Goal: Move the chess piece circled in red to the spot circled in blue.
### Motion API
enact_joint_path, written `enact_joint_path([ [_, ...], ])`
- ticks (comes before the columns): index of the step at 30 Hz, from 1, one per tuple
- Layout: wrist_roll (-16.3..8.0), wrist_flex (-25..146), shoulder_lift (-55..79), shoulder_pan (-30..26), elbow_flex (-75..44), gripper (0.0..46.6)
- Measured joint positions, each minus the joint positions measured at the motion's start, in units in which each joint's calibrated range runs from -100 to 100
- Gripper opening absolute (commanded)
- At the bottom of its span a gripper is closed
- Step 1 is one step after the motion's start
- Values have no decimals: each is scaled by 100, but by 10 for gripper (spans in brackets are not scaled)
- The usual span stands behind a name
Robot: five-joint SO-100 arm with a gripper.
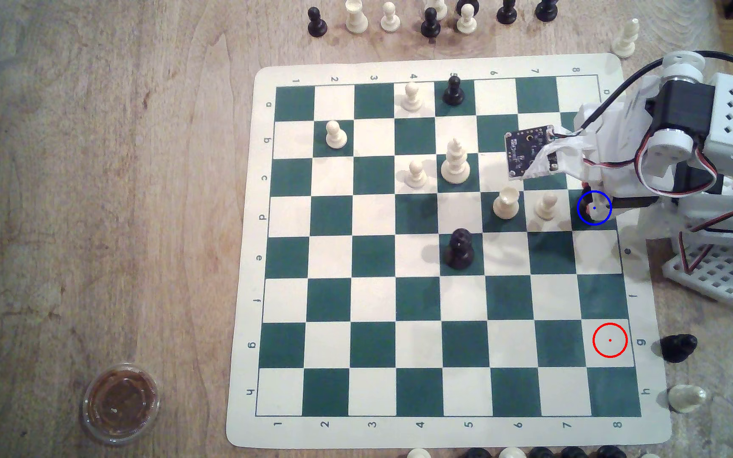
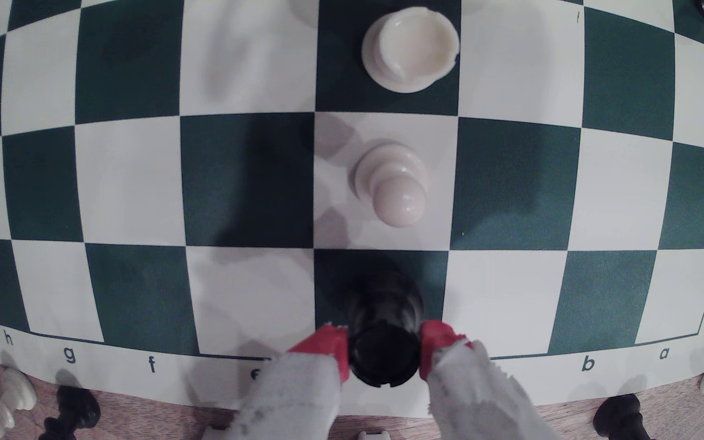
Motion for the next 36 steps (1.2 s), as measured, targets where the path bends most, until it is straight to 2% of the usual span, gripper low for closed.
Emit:
enact_joint_path([
  [20,54,-255,385,44,145,43],
  [23,54,-255,385,44,145,111],
  [24,54,-255,385,44,145,195],
  [25,83,-255,385,44,145,214],
  [29,205,-255,385,147,108,249],
  [36,269,-263,377,214,108,294],
])
